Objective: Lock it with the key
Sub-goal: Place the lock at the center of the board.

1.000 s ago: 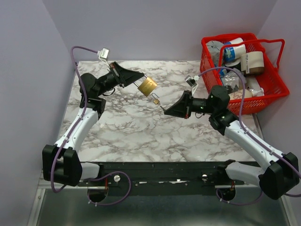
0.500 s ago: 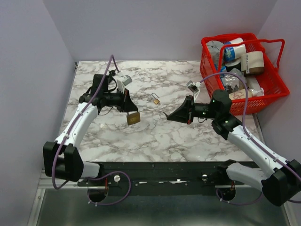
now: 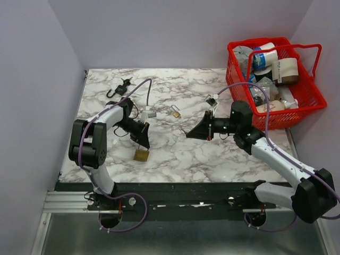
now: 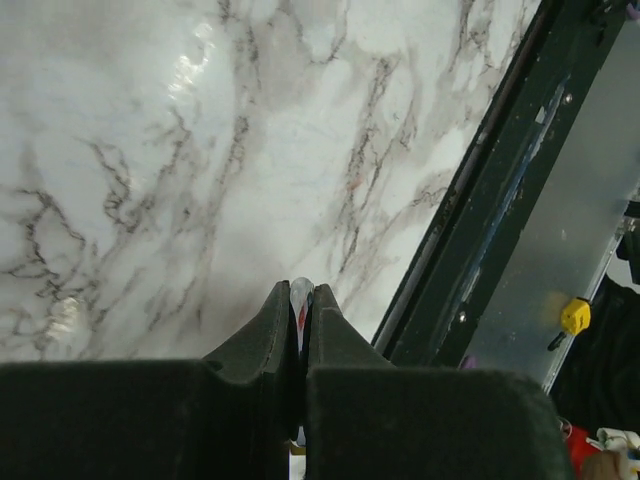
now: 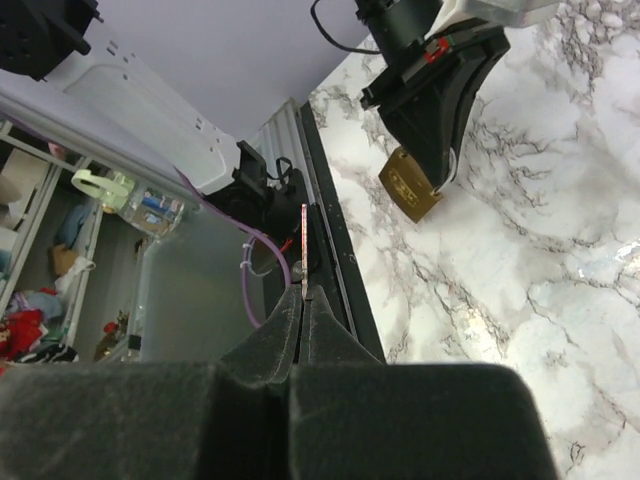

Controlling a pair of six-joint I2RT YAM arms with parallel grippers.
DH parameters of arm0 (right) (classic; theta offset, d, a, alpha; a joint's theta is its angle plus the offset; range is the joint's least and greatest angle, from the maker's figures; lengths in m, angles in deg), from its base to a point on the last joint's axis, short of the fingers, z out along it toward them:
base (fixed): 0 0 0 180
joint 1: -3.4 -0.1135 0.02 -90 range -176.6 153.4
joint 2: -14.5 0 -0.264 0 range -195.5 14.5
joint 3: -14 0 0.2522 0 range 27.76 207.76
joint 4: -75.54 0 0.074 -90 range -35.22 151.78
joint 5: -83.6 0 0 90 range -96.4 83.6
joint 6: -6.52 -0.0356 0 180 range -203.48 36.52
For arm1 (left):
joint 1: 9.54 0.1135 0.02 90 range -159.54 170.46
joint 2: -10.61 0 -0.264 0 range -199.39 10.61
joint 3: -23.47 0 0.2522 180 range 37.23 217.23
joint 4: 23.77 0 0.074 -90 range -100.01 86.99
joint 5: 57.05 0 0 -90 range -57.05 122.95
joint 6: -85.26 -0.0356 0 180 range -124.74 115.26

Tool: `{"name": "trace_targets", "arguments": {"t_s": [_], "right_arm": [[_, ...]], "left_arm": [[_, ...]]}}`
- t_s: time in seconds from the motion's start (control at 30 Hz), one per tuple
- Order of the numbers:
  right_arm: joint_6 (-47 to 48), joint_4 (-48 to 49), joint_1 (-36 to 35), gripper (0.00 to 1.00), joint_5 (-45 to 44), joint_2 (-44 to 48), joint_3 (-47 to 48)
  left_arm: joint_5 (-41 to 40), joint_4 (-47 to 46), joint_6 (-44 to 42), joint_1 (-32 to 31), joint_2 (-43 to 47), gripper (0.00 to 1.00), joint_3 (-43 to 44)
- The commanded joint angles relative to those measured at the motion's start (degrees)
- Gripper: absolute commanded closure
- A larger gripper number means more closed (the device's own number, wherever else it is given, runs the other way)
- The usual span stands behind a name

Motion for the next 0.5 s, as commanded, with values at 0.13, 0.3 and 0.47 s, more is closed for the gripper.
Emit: {"name": "trace_targets", "arguments": {"t_s": [0.13, 0.3, 0.47], "right_arm": [[-4.29, 4.85, 0.08, 0.99, -1.32, -4.51, 0.02], [-2.9, 3.46, 0.08, 0.99, -4.13, -8.37, 0.99], [-3.25, 4.5, -0.01, 0.99, -4.49, -9.52, 0.46]], "left_arm": [[8.46, -1.76, -0.59, 5.47, -10.96, 1.0, 11.79], [8.12, 0.1, -4.63, 6.44, -16.94, 0.99, 15.05], [7.07, -1.66, -5.16, 8.19, -20.11, 0.87, 15.67]]}}
